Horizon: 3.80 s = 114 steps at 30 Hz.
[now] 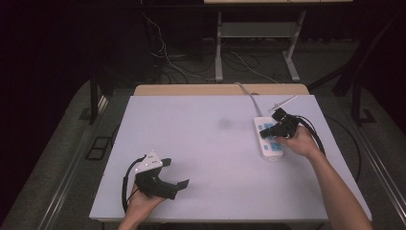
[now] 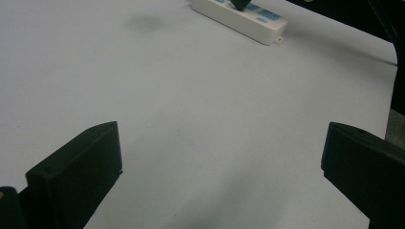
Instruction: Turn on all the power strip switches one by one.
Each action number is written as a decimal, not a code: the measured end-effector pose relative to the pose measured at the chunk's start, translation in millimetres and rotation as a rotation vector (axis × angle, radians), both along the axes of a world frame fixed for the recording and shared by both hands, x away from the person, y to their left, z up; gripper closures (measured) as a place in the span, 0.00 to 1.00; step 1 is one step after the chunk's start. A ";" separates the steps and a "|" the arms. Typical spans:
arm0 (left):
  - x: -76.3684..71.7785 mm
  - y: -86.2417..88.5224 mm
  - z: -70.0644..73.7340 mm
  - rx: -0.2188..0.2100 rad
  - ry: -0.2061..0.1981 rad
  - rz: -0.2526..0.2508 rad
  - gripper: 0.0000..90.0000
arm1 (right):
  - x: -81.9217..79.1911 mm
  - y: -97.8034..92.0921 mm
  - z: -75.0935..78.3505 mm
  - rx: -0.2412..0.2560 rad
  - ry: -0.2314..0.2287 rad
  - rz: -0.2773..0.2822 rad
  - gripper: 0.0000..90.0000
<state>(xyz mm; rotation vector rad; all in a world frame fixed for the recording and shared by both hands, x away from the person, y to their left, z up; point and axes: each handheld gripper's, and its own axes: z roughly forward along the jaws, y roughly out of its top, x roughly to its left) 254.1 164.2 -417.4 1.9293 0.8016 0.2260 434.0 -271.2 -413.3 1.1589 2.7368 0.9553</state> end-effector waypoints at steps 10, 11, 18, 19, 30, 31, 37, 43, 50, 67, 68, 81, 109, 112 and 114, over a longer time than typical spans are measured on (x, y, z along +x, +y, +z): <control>1.1 0.7 -0.5 -0.003 0.005 0.003 0.00 | -0.7 1.5 2.1 -0.007 -0.003 -0.013 1.00; 1.1 0.8 -0.5 -0.003 0.004 0.003 0.00 | -0.8 1.7 2.4 -0.008 -0.001 -0.013 1.00; 0.9 1.1 0.3 -0.006 0.002 0.006 0.00 | -0.8 -2.7 9.4 0.013 -0.011 -0.023 1.00; 0.9 1.1 0.2 -0.004 0.002 0.006 0.00 | -0.6 -4.2 11.0 0.016 -0.012 -0.025 1.00; 1.2 1.2 0.0 -0.001 0.004 0.006 0.00 | 7.1 -18.6 31.9 0.060 -0.036 -0.061 1.00; 1.2 1.1 -0.1 0.000 0.004 0.007 0.00 | 8.0 -18.8 33.6 0.053 -0.038 -0.061 1.00; 1.6 2.1 0.0 -0.002 0.003 0.009 0.00 | 12.9 -19.3 40.0 0.044 -0.046 -0.061 1.00; 1.8 1.7 -0.3 -0.001 0.005 0.008 0.00 | 20.4 -18.6 43.1 0.037 -0.043 -0.069 1.00; 2.0 2.0 -0.4 -0.002 0.006 0.006 0.00 | 29.9 -15.1 38.4 0.020 -0.027 -0.074 1.00; 1.8 2.2 -0.4 -0.004 0.006 0.005 0.00 | 38.6 -1.8 21.3 -0.020 0.009 -0.059 1.00; 1.8 2.3 -0.4 -0.003 0.006 0.005 0.00 | 38.8 -1.5 20.6 -0.023 0.008 -0.057 1.00; 2.2 2.1 -0.6 -0.001 0.009 0.002 0.00 | 41.3 3.5 13.7 -0.030 0.019 -0.056 1.00; 2.3 2.5 -0.8 -0.019 0.015 0.001 0.00 | 43.1 10.0 5.1 -0.051 0.033 -0.052 1.00; 2.7 2.4 -0.8 -0.018 0.014 -0.001 0.00 | 42.4 9.0 3.5 -0.038 0.027 -0.057 1.00; 2.6 2.1 -1.0 -0.016 0.014 -0.004 0.00 | 41.3 8.5 2.6 -0.032 0.019 -0.058 1.00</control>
